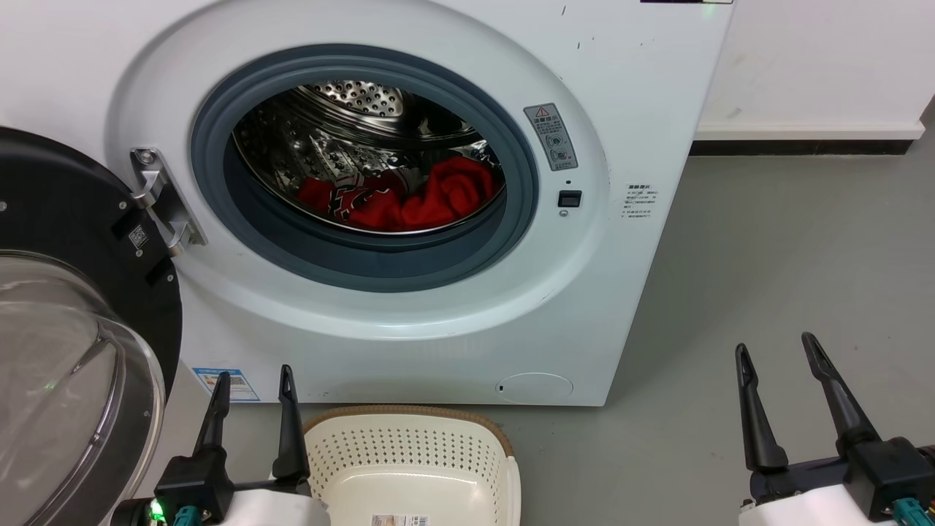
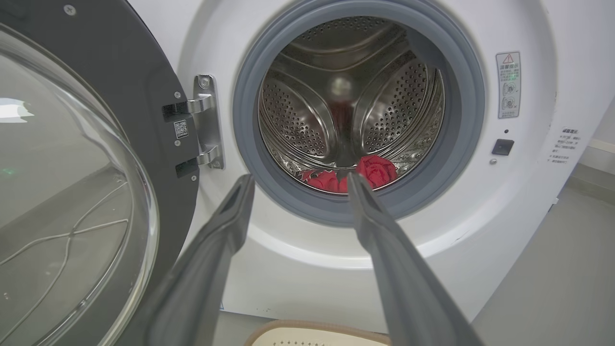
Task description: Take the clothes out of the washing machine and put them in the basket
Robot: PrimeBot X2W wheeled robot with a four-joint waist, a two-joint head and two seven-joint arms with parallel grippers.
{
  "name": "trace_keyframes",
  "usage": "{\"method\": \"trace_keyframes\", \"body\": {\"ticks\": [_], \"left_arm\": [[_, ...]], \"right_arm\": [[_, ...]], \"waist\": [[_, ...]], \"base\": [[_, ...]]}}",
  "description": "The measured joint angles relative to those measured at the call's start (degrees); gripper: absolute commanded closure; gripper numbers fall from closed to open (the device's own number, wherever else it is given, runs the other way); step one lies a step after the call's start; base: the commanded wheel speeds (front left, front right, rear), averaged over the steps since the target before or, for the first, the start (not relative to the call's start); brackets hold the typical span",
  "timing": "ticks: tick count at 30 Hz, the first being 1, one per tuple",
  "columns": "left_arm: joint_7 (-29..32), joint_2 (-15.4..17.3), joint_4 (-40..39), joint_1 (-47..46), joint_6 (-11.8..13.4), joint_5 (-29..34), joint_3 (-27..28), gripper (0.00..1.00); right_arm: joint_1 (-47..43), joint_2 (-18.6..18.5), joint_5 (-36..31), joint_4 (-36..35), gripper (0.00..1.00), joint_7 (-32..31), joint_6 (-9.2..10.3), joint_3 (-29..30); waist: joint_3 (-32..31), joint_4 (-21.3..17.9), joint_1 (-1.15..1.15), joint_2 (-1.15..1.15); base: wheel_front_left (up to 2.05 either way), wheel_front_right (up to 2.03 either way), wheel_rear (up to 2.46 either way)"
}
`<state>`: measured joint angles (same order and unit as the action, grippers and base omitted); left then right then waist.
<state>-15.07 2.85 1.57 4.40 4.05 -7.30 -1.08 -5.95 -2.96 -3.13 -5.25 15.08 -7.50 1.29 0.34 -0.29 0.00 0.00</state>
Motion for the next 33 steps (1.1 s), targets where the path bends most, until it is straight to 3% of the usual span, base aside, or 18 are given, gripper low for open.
{"method": "trace_keyframes", "body": {"ticks": [19,25,33], "left_arm": [[0.00,0.03,3.66,-2.87,0.38,0.90,0.77,0.00],[-0.01,0.45,9.11,-11.35,-2.69,2.11,2.20,0.00],[-0.01,4.60,21.26,-27.44,-5.68,3.23,3.87,0.00]], "right_arm": [[-0.01,0.00,1.20,0.69,0.00,0.01,0.00,0.04],[1.33,0.00,1.42,0.73,0.00,0.01,0.00,-0.37],[5.22,-0.02,1.60,0.23,0.00,0.01,-0.01,-0.75]], "waist": [[1.12,-0.15,0.00,0.00],[3.38,-0.92,0.00,0.00],[9.23,-3.57,0.00,0.00]], "base": [[0.00,0.00,0.00],[0.00,0.00,0.00],[0.00,0.00,0.00]]}}
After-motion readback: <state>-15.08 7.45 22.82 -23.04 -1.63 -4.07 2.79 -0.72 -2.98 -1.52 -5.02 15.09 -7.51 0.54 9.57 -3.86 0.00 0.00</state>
